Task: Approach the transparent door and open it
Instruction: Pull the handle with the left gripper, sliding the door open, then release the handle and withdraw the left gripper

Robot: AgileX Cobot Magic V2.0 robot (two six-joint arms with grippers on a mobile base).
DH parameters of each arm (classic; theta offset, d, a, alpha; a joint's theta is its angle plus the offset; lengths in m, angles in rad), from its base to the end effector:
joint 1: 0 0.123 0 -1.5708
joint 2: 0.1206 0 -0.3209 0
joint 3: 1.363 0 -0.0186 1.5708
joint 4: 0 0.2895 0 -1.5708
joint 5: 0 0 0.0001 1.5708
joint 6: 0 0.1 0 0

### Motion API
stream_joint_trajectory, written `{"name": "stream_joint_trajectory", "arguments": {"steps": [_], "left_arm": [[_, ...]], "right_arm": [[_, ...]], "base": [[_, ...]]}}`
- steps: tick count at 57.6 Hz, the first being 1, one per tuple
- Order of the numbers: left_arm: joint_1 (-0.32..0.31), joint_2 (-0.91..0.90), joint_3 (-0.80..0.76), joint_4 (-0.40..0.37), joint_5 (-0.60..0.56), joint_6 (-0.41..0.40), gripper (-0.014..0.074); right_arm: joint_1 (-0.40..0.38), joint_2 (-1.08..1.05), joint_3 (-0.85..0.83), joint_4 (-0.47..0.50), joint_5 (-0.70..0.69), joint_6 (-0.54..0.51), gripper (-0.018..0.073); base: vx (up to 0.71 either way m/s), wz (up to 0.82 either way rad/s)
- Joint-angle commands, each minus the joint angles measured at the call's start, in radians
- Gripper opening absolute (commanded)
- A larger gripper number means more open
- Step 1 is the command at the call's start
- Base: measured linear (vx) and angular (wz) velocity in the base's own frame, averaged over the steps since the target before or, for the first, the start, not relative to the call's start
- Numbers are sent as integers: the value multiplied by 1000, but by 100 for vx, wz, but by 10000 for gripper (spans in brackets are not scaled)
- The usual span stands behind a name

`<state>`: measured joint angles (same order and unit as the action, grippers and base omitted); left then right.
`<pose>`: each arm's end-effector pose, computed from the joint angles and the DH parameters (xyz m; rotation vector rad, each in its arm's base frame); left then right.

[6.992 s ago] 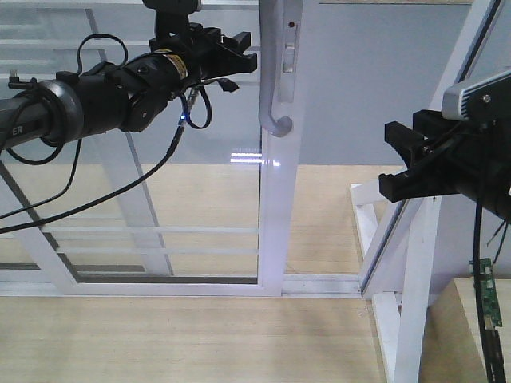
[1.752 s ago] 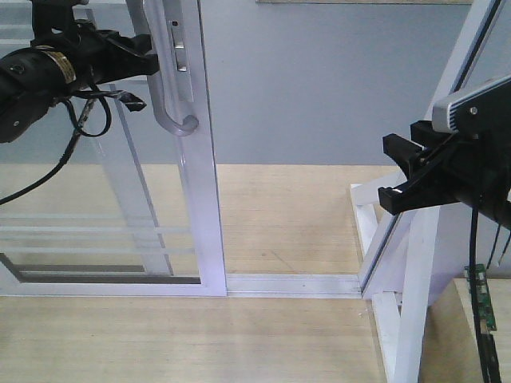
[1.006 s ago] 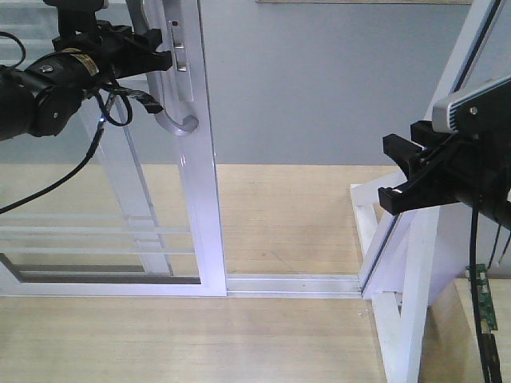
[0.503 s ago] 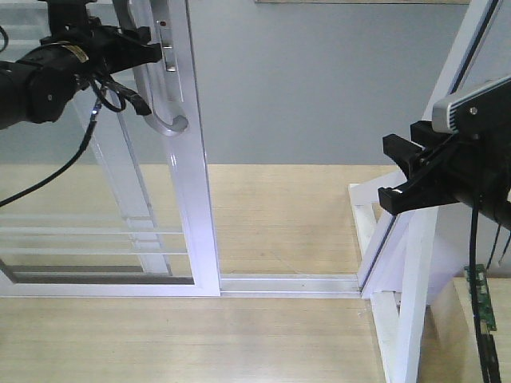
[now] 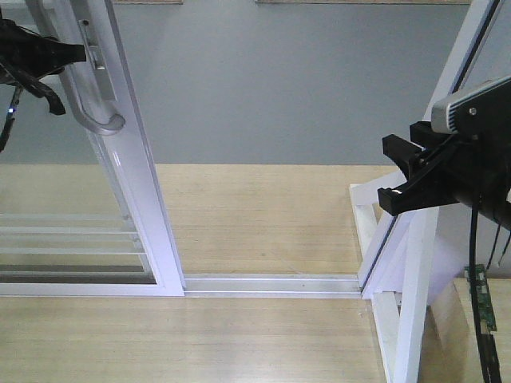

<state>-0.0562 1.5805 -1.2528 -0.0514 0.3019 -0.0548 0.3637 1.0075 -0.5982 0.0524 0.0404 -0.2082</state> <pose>0.4122 -0.0247 0.3386 -0.0413 2.1143 -0.1117 0.2210 0.0843 0.3034 -0.4986 1.8705 0.1407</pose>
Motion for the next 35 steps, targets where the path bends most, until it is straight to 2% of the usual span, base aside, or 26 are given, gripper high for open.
{"name": "stream_joint_trajectory", "arguments": {"steps": [1, 8, 15, 19, 26, 35], "left_arm": [[-6, -132, -33, -11, -36, 8, 426], [-6, -242, -32, -13, 29, 55, 426], [-6, -362, -13, -29, 99, 55, 426], [-6, -452, 39, -45, 63, 55, 426], [-6, -636, 187, -73, -75, 55, 426], [-6, -871, 328, -81, -53, 55, 426]], "right_arm": [[-2, -13, -33, -5, -74, -6, 283], [-2, -13, -33, -1, -67, -2, 283], [-2, -13, -33, -1, -58, -2, 283], [-2, -13, -33, -1, -58, -2, 281], [-2, -13, -33, -1, -58, -2, 281], [-2, -13, -33, -1, -57, -2, 281]], "base": [[0, 1], [0, 0], [0, 0], [0, 0], [0, 0], [0, 0]]}}
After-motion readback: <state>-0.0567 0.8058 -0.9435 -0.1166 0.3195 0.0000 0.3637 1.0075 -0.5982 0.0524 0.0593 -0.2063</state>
